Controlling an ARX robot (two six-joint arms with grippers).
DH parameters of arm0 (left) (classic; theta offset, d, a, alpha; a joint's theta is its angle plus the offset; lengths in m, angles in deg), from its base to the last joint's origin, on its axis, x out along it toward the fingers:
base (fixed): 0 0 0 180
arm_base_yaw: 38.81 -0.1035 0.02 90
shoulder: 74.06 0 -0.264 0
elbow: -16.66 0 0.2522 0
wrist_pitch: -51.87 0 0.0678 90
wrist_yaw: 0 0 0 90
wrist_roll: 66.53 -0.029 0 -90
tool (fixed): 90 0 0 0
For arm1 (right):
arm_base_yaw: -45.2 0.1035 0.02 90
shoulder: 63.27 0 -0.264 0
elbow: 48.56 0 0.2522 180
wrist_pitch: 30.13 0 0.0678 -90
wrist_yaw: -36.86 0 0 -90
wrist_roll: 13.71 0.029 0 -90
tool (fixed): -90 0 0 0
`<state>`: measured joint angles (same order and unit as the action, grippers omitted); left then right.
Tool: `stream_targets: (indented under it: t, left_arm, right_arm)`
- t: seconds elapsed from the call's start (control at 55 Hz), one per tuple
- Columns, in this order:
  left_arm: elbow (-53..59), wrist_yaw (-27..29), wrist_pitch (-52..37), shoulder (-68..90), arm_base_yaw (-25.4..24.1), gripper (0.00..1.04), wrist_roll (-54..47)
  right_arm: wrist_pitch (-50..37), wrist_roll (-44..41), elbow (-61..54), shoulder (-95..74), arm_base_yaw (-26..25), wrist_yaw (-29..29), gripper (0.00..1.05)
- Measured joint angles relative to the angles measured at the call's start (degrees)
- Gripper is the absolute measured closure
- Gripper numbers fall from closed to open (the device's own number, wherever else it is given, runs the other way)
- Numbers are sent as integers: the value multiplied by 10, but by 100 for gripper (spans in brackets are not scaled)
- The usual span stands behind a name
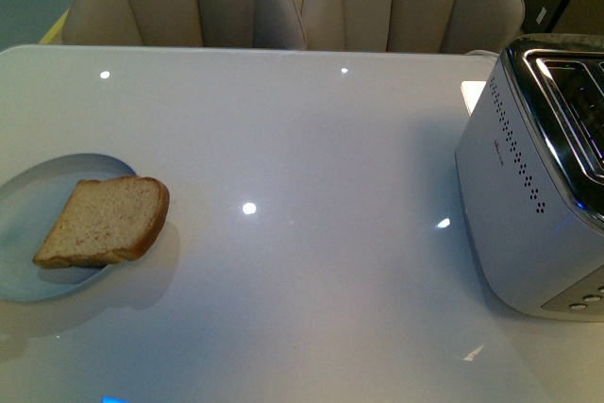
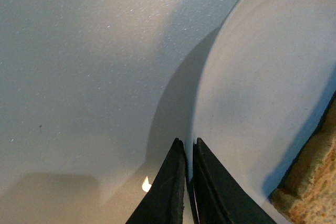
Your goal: Left arm holds plate, right arm toasts bread
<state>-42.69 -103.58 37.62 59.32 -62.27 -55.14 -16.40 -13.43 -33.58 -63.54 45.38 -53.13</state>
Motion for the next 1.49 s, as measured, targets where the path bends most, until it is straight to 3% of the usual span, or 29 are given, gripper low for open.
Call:
stream_targets:
  t: [0.418, 0.745, 1.055, 1.491]
  left_arm:
    - [47, -33, 31, -88, -47, 101, 46]
    - [85, -73, 99, -212, -38, 101, 86]
    - [90, -41, 210, -360, 49, 101, 151]
    - [61, 24, 290, -484, 228, 101, 271]
  right_arm:
    - [0, 0, 0, 0, 0, 0, 9]
    - [0, 0, 0, 0, 0, 0, 9]
    - [0, 0, 0, 0, 0, 0, 9]
    - [0, 0, 0, 0, 0, 0, 9]
